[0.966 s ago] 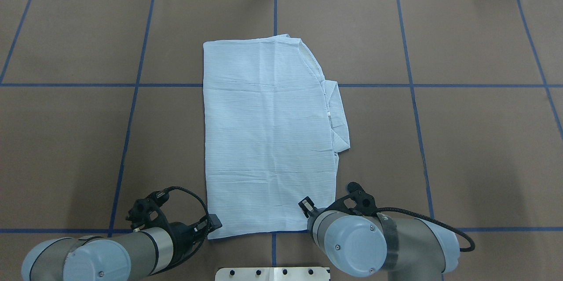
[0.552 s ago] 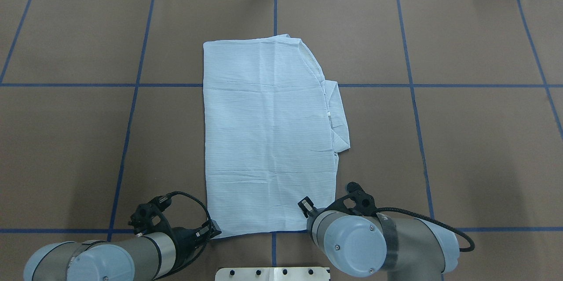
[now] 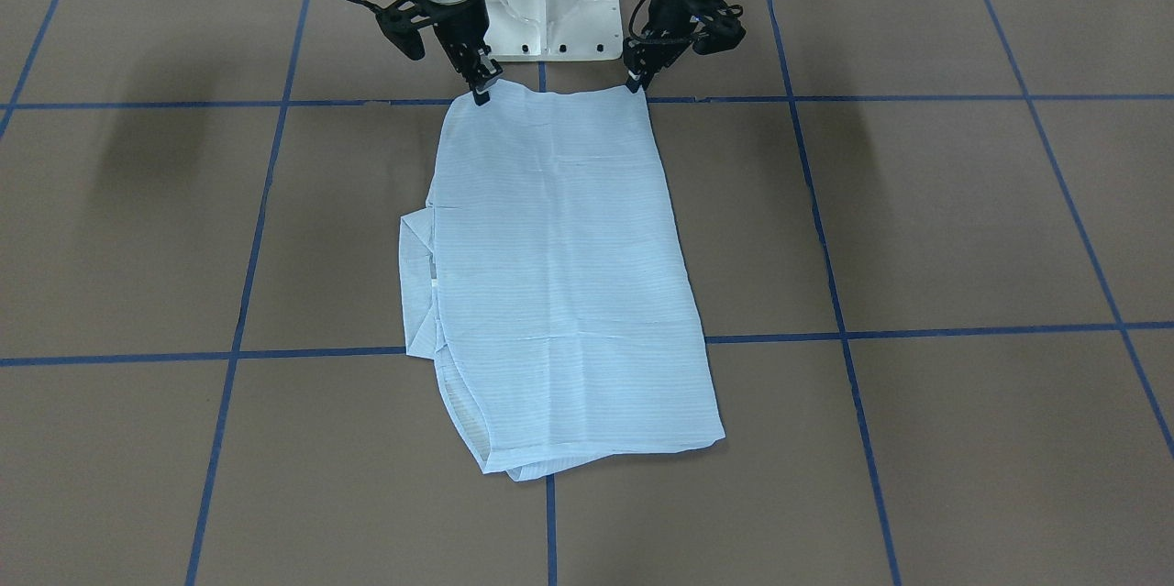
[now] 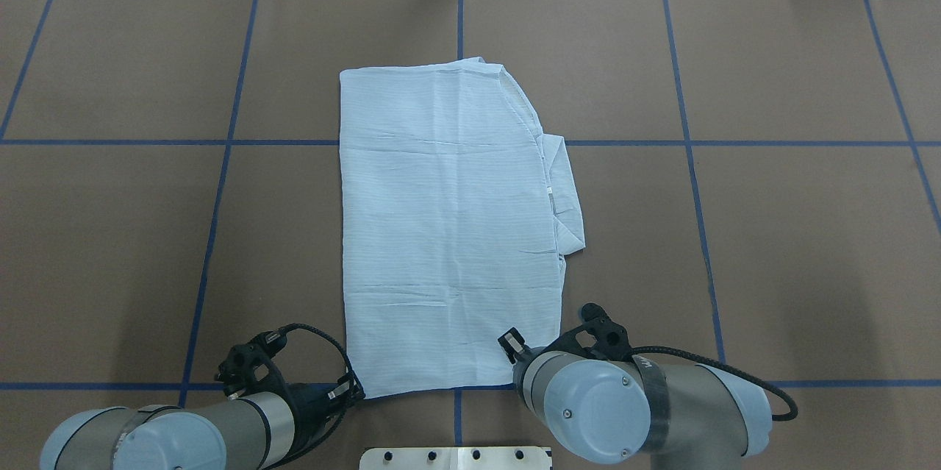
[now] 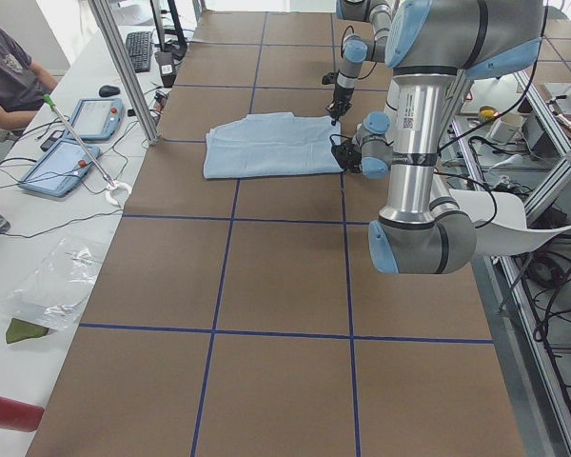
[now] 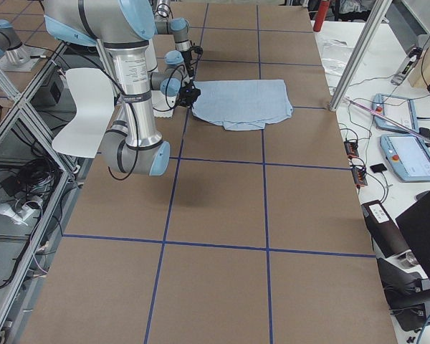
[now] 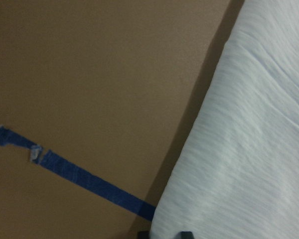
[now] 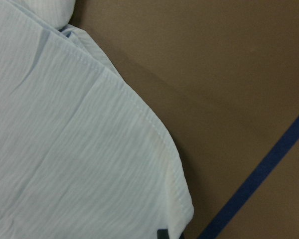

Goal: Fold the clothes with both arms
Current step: 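Lower the left gripper to the other near corner and grasp both corners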

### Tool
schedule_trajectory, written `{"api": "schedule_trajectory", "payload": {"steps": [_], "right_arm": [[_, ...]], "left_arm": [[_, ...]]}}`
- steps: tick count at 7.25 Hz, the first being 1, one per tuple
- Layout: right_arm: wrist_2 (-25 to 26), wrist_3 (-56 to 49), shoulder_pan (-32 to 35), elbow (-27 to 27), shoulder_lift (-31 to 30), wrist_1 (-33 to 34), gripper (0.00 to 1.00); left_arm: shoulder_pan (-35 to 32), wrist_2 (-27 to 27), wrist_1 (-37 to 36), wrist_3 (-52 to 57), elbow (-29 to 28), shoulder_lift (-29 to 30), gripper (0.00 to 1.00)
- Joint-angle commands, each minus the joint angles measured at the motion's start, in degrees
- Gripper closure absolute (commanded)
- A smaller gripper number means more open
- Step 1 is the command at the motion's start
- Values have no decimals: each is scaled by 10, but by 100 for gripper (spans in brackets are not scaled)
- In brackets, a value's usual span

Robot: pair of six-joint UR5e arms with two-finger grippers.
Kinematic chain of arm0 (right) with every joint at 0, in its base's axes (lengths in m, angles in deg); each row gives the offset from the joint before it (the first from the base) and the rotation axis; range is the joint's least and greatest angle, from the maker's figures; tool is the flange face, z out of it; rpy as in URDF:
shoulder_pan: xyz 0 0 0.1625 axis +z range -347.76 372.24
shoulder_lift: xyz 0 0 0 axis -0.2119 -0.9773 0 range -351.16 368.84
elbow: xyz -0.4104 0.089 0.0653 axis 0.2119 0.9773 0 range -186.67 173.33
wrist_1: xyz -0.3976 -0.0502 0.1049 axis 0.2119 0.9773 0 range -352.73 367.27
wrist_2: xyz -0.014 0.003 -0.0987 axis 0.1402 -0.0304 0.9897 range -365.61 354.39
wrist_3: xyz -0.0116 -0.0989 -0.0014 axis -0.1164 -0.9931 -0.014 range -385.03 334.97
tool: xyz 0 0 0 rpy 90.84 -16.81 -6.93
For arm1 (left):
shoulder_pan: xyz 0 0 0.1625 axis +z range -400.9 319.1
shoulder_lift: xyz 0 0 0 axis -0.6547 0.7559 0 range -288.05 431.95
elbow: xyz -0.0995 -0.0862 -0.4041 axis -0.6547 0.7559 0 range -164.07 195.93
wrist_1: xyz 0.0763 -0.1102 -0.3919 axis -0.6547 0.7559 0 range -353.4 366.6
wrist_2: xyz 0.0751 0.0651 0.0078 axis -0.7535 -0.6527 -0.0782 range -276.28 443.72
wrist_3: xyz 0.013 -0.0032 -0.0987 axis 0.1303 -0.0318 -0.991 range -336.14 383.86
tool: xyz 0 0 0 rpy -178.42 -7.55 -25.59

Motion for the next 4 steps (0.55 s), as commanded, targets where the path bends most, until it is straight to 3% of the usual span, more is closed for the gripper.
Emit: {"api": "schedule_trajectory", "payload": {"steps": [1, 2, 3, 4], "right_arm": [[0, 1, 0, -1, 1, 0, 100], [1, 1, 0, -9, 0, 0, 100], [3, 3, 5, -42, -5, 3, 100], [3, 7, 5, -101, -14, 49, 100]], "left_arm": [[0, 0, 0, 0, 6, 3, 100], [-6, 0, -1, -1, 32, 16, 100], [-12, 1, -5, -17, 99, 12, 100], [-19, 3, -31, -30, 153, 13, 100]]}}
